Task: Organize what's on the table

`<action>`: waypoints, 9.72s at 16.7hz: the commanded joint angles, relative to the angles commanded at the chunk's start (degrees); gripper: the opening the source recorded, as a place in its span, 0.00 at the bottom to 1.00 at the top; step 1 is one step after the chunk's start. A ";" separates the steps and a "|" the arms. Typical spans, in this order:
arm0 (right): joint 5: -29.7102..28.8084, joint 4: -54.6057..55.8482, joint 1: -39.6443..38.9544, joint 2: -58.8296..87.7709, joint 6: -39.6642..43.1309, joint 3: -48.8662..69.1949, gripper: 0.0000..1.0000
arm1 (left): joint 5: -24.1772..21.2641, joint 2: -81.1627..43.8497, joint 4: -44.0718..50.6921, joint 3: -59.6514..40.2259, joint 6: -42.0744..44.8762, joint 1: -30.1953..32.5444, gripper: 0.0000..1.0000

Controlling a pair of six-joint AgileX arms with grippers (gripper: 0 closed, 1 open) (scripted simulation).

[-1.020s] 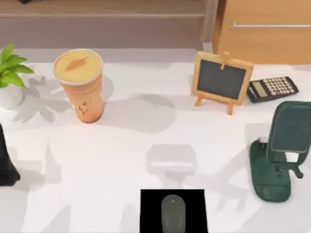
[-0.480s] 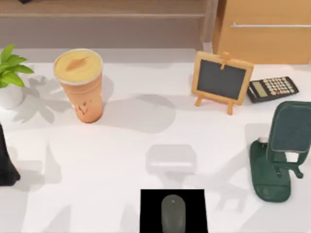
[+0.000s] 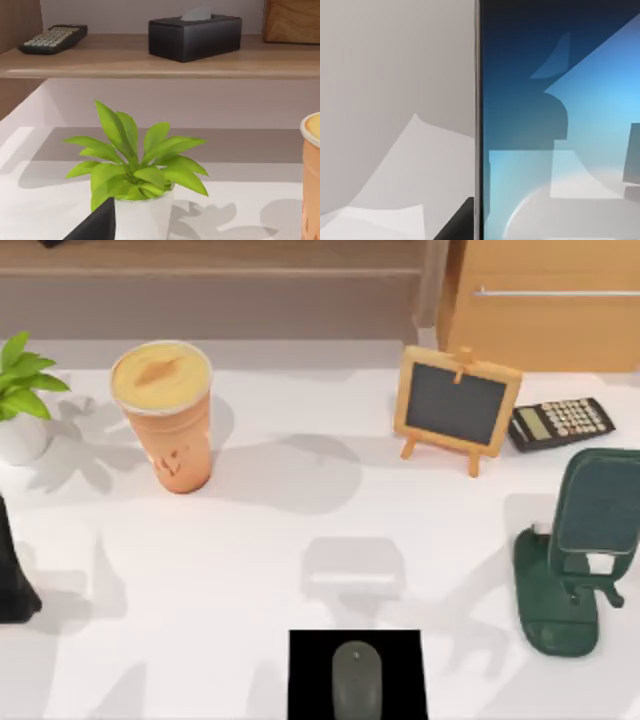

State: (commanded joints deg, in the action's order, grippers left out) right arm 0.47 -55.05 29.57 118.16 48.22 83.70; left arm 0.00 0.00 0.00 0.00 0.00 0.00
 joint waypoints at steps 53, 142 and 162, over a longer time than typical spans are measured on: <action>-43.12 42.07 -75.20 -65.60 -75.91 -54.22 0.00 | 0.00 0.00 0.00 0.00 0.00 0.00 1.00; -0.47 55.05 -29.57 -118.16 -48.22 -83.71 1.00 | 18.73 -60.83 -39.60 -7.29 -1.37 24.05 1.00; -0.47 55.05 -29.57 -118.16 -48.22 -83.71 1.00 | 25.38 -117.07 -86.05 -24.96 -2.56 28.52 1.00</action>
State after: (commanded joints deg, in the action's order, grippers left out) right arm 0.00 0.00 0.00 0.00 0.00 0.00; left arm 25.38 -117.07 -86.05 -24.96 -2.56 28.52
